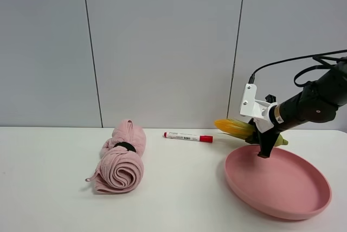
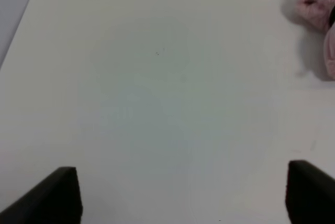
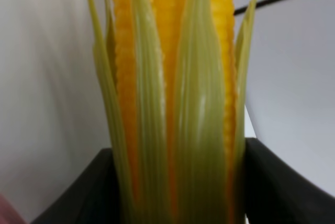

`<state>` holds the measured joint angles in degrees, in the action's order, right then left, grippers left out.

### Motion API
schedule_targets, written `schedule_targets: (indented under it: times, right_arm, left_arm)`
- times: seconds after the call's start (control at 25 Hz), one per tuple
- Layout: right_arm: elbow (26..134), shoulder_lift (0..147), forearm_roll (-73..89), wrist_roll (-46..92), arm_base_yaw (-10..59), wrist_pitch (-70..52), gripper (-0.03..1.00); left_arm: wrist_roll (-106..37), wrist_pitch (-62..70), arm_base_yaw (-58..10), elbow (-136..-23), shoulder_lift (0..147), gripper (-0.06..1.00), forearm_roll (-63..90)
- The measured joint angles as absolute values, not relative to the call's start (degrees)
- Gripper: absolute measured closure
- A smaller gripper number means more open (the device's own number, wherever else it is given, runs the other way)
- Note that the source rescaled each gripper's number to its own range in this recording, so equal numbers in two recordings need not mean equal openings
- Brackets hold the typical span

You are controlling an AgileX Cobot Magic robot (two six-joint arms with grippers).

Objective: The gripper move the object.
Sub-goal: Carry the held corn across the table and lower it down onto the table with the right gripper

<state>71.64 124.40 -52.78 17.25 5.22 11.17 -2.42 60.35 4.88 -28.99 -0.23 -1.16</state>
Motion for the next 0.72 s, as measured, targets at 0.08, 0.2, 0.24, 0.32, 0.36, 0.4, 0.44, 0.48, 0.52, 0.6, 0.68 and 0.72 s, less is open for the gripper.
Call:
schedule_targets:
  times: [0.08, 0.2, 0.24, 0.32, 0.36, 0.4, 0.44, 0.48, 0.52, 0.6, 0.68, 0.72]
  right_arm:
    - [71.6, 124.4, -52.7, 17.2, 5.2, 10.7, 0.96]
    - [71.6, 124.4, -51.7, 17.6, 5.2, 10.5, 0.85]
    - [71.6, 124.4, -51.1, 17.7, 5.2, 10.6, 0.78]
    - [71.6, 124.4, -50.8, 17.7, 5.2, 11.0, 0.67]
    - [71.7, 124.4, -50.7, 17.7, 5.2, 11.2, 0.62]
    - [71.7, 124.4, -50.6, 17.7, 5.2, 11.3, 0.59]
    - [71.7, 124.4, -50.5, 17.7, 5.2, 11.3, 0.55]
    - [71.8, 124.3, -50.4, 17.7, 5.2, 11.3, 0.51]
    - [71.8, 124.2, -50.3, 17.7, 5.2, 11.3, 0.47]
    - [71.8, 123.1, -50.0, 17.7, 5.2, 11.1, 0.43]
    - [71.8, 120.7, -49.5, 17.7, 5.2, 10.8, 0.42]
    - [71.8, 118.8, -49.1, 17.7, 5.2, 10.8, 0.41]
  left_arm:
    - [-2.4, 60.4, 4.9, -29.0, -0.2, -0.06, -1.2]
    - [-2.4, 60.4, 4.9, -29.0, -0.2, -0.06, -1.2]
    - [-2.4, 60.4, 4.9, -29.0, -0.2, -0.06, -1.2]
    - [-2.4, 60.4, 4.9, -29.0, -0.2, -0.06, -1.2]
    - [-2.4, 60.4, 4.9, -29.0, -0.2, -0.06, -1.2]
    - [-2.4, 60.4, 4.9, -29.0, -0.2, -0.06, -1.2]
    - [-2.4, 60.4, 4.9, -29.0, -0.2, -0.06, -1.2]
    - [-2.4, 60.4, 4.9, -29.0, -0.2, -0.06, -1.2]
    - [-2.4, 60.4, 4.9, -29.0, -0.2, -0.06, -1.2]
    - [-2.4, 60.4, 4.9, -29.0, -0.2, -0.06, -1.2]
    - [-2.4, 60.4, 4.9, -29.0, -0.2, -0.06, -1.2]
    - [-2.4, 60.4, 4.9, -29.0, -0.2, -0.06, -1.2]
